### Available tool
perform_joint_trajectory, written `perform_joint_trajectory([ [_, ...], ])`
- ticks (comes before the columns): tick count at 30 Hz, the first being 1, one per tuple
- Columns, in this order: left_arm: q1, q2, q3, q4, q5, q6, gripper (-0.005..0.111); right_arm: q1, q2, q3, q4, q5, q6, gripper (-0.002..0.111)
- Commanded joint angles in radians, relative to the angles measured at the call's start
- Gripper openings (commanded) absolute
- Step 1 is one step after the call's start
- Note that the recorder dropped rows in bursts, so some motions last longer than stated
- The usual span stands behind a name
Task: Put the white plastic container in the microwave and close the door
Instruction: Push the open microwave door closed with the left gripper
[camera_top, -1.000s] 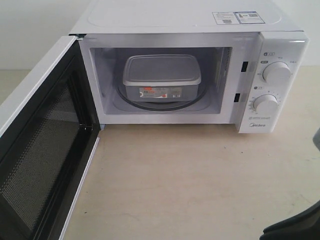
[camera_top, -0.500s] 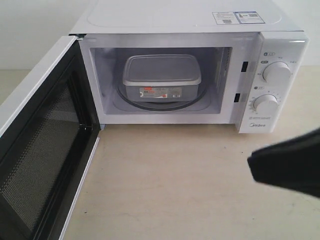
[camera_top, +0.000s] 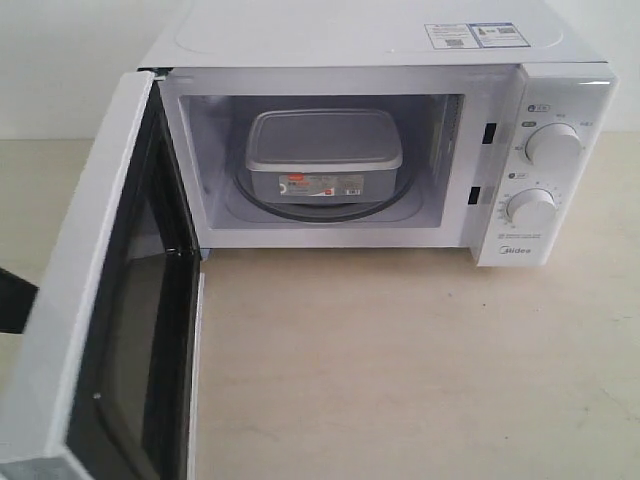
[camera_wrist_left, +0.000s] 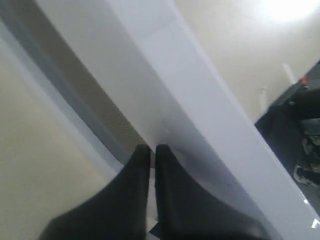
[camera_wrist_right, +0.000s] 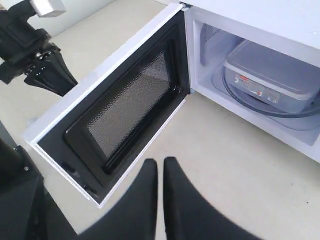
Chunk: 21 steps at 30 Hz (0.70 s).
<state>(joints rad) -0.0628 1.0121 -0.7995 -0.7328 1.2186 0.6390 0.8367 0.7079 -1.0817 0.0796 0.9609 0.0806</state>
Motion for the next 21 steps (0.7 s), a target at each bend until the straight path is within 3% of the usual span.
perform_joint_trajectory([
  [1,-0.08,0.054,-0.004,-0.15,-0.023,0.089,0.004,-0.002,-0.023,-0.009,-0.052,0.008,0.041,0.0],
  [4,-0.139,0.099,-0.004,-0.19,-0.077,0.129,0.004,-0.002,-0.038,-0.009,-0.106,0.027,0.088,0.0],
  [11,-0.159,0.19,-0.047,-0.303,-0.281,0.238,0.004,-0.002,-0.108,0.087,-0.119,-0.009,0.188,0.0],
  [15,-0.159,0.266,-0.149,-0.366,-0.288,0.271,0.004,-0.002,-0.127,0.138,-0.1,-0.041,0.21,0.0],
  [21,-0.159,0.308,-0.202,-0.378,-0.288,0.271,0.004,-0.002,-0.127,0.215,-0.035,-0.127,0.223,0.0],
])
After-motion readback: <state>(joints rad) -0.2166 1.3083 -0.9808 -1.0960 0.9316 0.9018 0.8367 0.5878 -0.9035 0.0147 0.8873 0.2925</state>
